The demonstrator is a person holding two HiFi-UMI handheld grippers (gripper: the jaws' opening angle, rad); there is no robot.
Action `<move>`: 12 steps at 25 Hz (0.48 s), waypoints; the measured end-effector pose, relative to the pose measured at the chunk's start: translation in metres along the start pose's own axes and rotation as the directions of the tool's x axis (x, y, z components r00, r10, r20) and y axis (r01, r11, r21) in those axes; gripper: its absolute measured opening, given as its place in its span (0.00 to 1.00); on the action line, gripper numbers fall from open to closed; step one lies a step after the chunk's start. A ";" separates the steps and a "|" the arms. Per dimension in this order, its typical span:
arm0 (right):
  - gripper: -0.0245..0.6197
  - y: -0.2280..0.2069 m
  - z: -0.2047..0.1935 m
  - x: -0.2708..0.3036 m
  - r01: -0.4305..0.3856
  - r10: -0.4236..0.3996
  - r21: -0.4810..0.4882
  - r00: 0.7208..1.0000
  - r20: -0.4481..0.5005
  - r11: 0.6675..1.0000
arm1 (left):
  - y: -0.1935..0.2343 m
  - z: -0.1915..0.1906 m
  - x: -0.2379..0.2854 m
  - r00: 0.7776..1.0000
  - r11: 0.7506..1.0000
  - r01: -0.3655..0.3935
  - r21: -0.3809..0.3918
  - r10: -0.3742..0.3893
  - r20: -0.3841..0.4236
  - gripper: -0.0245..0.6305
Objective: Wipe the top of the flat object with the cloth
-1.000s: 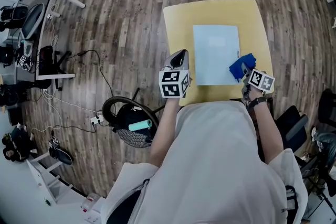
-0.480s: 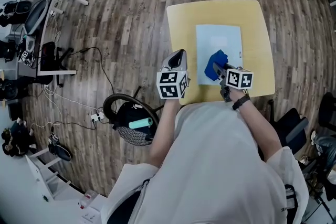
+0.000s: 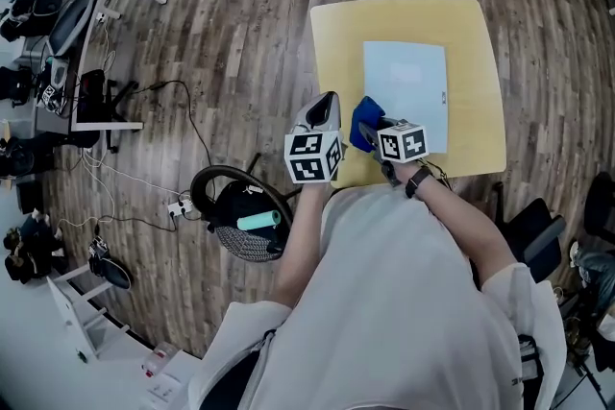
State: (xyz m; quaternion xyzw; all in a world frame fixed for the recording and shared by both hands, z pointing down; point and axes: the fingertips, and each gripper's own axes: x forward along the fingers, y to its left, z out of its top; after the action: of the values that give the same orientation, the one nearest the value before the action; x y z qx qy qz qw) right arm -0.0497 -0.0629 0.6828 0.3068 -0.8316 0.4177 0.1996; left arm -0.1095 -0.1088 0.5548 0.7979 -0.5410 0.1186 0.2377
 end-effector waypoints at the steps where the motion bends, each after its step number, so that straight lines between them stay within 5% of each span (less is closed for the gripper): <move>1: 0.12 -0.008 -0.003 -0.003 0.019 -0.019 0.008 1.000 -0.007 1.000 | -0.001 0.000 0.000 1.000 1.000 0.001 0.002 -0.001 0.000 0.05; 12: 0.12 -0.113 -0.022 -0.090 0.238 -0.245 0.136 0.969 0.035 0.962 | -0.013 -0.002 0.012 0.998 0.998 0.053 0.026 -0.052 -0.016 0.05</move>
State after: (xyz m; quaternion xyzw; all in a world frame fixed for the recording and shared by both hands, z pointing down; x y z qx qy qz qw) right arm 0.0943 -0.0663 0.7065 0.4291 -0.7636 0.4358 0.2068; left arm -0.0927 -0.1131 0.5585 0.8140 -0.5164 0.1259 0.2343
